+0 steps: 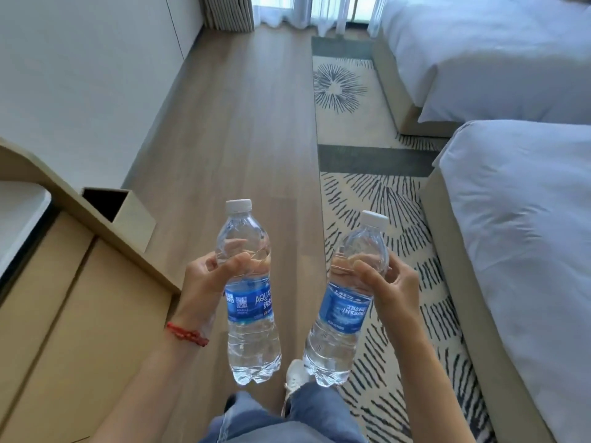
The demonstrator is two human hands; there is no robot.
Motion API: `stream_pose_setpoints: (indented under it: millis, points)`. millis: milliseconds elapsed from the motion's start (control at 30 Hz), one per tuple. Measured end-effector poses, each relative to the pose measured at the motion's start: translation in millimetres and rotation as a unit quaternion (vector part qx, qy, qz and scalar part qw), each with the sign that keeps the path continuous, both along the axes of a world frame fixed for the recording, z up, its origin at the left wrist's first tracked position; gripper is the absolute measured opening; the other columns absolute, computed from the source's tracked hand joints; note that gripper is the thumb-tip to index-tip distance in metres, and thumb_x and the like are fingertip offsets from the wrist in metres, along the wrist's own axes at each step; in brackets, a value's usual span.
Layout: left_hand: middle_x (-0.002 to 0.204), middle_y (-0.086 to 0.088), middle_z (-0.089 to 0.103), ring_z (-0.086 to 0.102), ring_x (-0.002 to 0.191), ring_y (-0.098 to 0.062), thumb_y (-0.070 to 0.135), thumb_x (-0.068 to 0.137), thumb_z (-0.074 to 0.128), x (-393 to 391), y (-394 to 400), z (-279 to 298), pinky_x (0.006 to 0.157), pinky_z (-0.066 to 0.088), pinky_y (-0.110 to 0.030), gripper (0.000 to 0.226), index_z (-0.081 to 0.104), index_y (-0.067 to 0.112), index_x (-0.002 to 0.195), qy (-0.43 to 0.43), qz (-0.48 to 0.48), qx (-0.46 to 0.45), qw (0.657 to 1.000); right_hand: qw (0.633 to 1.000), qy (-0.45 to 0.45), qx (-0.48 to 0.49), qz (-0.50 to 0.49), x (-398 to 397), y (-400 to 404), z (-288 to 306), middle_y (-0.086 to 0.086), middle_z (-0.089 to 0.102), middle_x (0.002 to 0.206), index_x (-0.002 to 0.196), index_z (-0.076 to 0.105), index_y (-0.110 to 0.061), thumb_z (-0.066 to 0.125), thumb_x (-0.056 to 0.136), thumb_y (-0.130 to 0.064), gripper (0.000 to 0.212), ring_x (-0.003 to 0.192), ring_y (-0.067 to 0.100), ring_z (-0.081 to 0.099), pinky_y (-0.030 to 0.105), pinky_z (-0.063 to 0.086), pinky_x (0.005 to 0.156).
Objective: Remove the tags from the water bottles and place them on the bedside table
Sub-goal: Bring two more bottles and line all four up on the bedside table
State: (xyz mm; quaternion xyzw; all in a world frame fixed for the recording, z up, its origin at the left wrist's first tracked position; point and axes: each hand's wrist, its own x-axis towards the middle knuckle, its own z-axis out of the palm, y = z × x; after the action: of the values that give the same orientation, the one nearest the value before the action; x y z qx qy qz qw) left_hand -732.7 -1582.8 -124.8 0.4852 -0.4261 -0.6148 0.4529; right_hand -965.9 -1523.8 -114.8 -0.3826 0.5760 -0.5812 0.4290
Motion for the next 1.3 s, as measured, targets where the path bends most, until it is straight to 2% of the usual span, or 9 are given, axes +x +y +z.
stream_pose_setpoints:
  millis: [100, 233, 400, 600, 733, 933, 1100, 1200, 1300]
  points:
    - [0.081, 0.002, 0.074, 0.070, 0.076, -0.014, 0.062, 0.032, 0.081, -27, -48, 2, 0.062, 0.054, -0.020, 0.079, 0.067, 0.017, 0.094, -0.002, 0.007, -0.005, 1.000, 1.000, 0.008, -0.003, 0.003, -33, -47, 3, -0.002, 0.072, 0.071, 0.083, 0.065, -0.016, 0.073, 0.054, -0.039, 0.037, 0.065, 0.011, 0.069, 0.018, 0.053, 0.058]
    - [0.082, -0.002, 0.075, 0.070, 0.075, -0.017, 0.045, 0.047, 0.078, -54, -103, 0, 0.059, 0.055, -0.023, 0.057, 0.069, 0.015, 0.094, 0.012, 0.011, 0.001, 1.000, 1.000, 0.008, -0.009, -0.002, -65, -103, 1, -0.002, 0.073, 0.076, 0.088, 0.065, -0.017, 0.074, 0.058, -0.037, 0.036, 0.067, 0.013, 0.070, 0.017, 0.053, 0.058]
    - [0.088, -0.006, 0.074, 0.070, 0.078, -0.021, 0.061, 0.034, 0.081, -83, -191, -9, 0.063, 0.057, -0.026, 0.082, 0.067, 0.012, 0.098, 0.010, 0.004, 0.015, 1.000, 1.000, 0.010, 0.004, -0.029, -91, -189, -10, -0.002, 0.073, 0.074, 0.085, 0.065, -0.016, 0.074, 0.057, -0.041, 0.039, 0.065, 0.014, 0.070, 0.018, 0.054, 0.057]
    - [0.084, -0.002, 0.075, 0.070, 0.078, -0.018, 0.057, 0.036, 0.081, -110, -330, -21, 0.064, 0.055, -0.025, 0.077, 0.067, 0.014, 0.098, 0.006, -0.020, 0.014, 1.000, 0.998, 0.023, 0.007, -0.050, -107, -314, -21, -0.003, 0.073, 0.075, 0.087, 0.064, -0.017, 0.074, 0.056, -0.042, 0.040, 0.066, 0.012, 0.070, 0.016, 0.052, 0.056]
    - [0.078, 0.001, 0.075, 0.070, 0.071, -0.016, 0.045, 0.041, 0.078, -125, -422, -18, 0.059, 0.053, -0.021, 0.055, 0.069, 0.018, 0.089, -0.009, -0.039, 0.027, 0.999, 0.998, 0.025, 0.010, -0.058, -116, -396, -18, -0.004, 0.073, 0.074, 0.088, 0.064, -0.015, 0.073, 0.058, -0.042, 0.041, 0.063, 0.010, 0.069, 0.014, 0.051, 0.055]
    - [0.074, 0.001, 0.074, 0.069, 0.069, -0.014, 0.043, 0.042, 0.076, -152, -525, -16, 0.057, 0.053, -0.019, 0.052, 0.069, 0.019, 0.087, -0.028, -0.052, 0.031, 0.998, 0.996, 0.014, 0.015, -0.082, -139, -491, -17, -0.005, 0.073, 0.075, 0.087, 0.064, -0.018, 0.072, 0.057, -0.042, 0.039, 0.065, 0.010, 0.069, 0.016, 0.052, 0.056]
    - [0.082, -0.005, 0.074, 0.069, 0.074, -0.019, 0.055, 0.033, 0.083, -191, -596, -27, 0.062, 0.056, -0.025, 0.073, 0.069, 0.015, 0.092, -0.021, -0.060, 0.055, 0.996, 0.995, 0.012, 0.025, -0.095, -179, -559, -25, -0.004, 0.073, 0.077, 0.083, 0.065, -0.019, 0.073, 0.058, -0.041, 0.034, 0.066, 0.010, 0.069, 0.016, 0.052, 0.057]
    - [0.079, -0.004, 0.074, 0.070, 0.073, -0.018, 0.046, 0.043, 0.077, -225, -641, -32, 0.060, 0.054, -0.021, 0.059, 0.067, 0.017, 0.095, -0.021, -0.068, 0.055, 0.996, 0.995, 0.027, 0.021, -0.097, -212, -604, -31, -0.005, 0.072, 0.073, 0.083, 0.065, -0.019, 0.072, 0.059, -0.041, 0.033, 0.063, 0.007, 0.067, 0.015, 0.050, 0.055]
    - [0.076, -0.002, 0.075, 0.070, 0.071, -0.018, 0.047, 0.040, 0.078, -267, -686, -31, 0.063, 0.054, -0.024, 0.065, 0.067, 0.016, 0.096, -0.031, -0.073, 0.048, 0.996, 0.995, 0.031, 0.013, -0.097, -250, -650, -32, -0.004, 0.072, 0.073, 0.085, 0.065, -0.019, 0.073, 0.059, -0.042, 0.036, 0.064, 0.008, 0.067, 0.016, 0.051, 0.056]
